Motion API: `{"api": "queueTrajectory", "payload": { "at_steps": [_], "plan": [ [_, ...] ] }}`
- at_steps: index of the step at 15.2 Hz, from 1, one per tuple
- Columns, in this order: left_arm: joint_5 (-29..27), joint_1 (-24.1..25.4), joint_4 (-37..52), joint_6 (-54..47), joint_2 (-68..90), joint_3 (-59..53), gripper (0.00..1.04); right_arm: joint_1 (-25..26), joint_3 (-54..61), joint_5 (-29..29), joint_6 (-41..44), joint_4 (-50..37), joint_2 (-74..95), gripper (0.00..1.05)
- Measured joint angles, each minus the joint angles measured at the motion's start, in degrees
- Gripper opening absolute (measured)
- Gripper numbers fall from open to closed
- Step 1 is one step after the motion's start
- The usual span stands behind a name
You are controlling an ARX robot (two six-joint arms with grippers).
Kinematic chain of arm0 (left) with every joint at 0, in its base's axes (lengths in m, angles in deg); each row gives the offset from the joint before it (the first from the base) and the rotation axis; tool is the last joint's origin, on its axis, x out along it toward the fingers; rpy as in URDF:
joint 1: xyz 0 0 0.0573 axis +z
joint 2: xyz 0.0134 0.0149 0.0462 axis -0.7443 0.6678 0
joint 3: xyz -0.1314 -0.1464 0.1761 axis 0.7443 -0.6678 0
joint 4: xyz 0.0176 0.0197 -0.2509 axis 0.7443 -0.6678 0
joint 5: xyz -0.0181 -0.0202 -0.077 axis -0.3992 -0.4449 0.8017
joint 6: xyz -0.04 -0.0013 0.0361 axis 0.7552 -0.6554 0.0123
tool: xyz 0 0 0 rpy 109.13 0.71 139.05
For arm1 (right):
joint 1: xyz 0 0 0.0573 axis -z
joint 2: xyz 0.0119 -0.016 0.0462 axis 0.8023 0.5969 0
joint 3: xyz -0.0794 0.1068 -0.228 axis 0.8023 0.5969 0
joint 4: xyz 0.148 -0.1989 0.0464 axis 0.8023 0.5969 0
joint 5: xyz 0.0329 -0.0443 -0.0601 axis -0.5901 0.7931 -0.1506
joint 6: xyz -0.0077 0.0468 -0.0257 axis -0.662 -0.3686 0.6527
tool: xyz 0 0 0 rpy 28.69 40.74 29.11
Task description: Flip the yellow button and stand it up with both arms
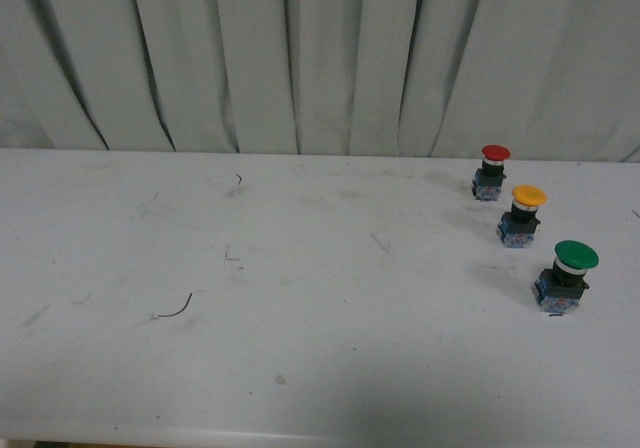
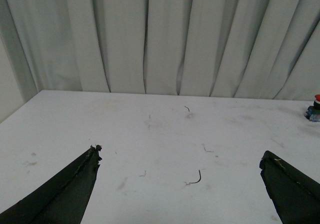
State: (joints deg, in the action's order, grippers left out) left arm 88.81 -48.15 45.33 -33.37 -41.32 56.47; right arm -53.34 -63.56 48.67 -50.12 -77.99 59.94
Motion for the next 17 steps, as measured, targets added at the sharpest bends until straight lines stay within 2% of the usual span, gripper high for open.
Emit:
{"api": "queueTrajectory", "payload": {
  "at_steps": [5,17],
  "plan": [
    [0.02,0.0,0.0,0.0,0.0,0.0,0.98,0.0,0.0,0.0,-0.02,0.0,0.0,0.97],
    [0.02,0.0,0.0,0.0,0.0,0.0,0.98,0.0,0.0,0.0,-0.02,0.0,0.0,0.98]
  ]
}}
